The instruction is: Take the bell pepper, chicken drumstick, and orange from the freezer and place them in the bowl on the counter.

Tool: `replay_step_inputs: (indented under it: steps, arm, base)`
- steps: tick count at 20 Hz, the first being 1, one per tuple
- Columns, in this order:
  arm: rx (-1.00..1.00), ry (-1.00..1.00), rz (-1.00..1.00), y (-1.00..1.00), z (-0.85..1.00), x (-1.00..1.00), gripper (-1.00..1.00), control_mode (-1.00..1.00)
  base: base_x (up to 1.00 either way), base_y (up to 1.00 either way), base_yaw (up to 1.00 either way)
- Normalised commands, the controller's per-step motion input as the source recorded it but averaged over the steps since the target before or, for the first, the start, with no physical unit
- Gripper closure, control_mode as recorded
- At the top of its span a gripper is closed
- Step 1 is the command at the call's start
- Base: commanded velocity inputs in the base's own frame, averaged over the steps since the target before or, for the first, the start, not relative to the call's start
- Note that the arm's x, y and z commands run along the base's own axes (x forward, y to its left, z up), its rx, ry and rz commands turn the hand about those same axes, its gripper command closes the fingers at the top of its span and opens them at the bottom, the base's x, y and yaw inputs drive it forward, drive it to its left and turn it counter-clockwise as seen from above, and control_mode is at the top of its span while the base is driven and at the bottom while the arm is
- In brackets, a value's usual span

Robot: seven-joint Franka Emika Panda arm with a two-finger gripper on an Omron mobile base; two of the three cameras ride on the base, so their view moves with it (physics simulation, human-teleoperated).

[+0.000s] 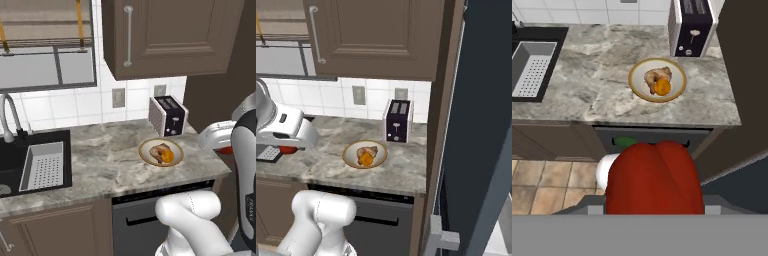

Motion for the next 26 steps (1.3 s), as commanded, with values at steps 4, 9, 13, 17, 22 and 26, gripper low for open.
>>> replay_step_inputs:
  steps: [4,9,13,17,22,26]
  arm:
    - [0.0,0.0,0.0,0.0,0.0,0.0,1.0,1.0]
    - [0.0,0.0,0.0,0.0,0.0,0.0,1.0,1.0]
    - [0.0,0.0,0.0,0.0,0.0,0.0,1.0,1.0]
    - [0.0,0.0,0.0,0.0,0.0,0.0,1.0,1.0]
    - [0.0,0.01,0.0,0.0,-0.01,0.05,1.0,-1.0]
    - [0.0,0.09,0.01,0.0,-0.29,0.29,1.0,-1.0]
  base:
    - [0.39,-0.02,0.03]
    - [0.38,-0.01,0.0]
    - [0.49,0.0,0.0]
    - [0.44,0.0,0.0]
    - [0.21,0.0,0.0]
    - [0.0,0.0,0.0]
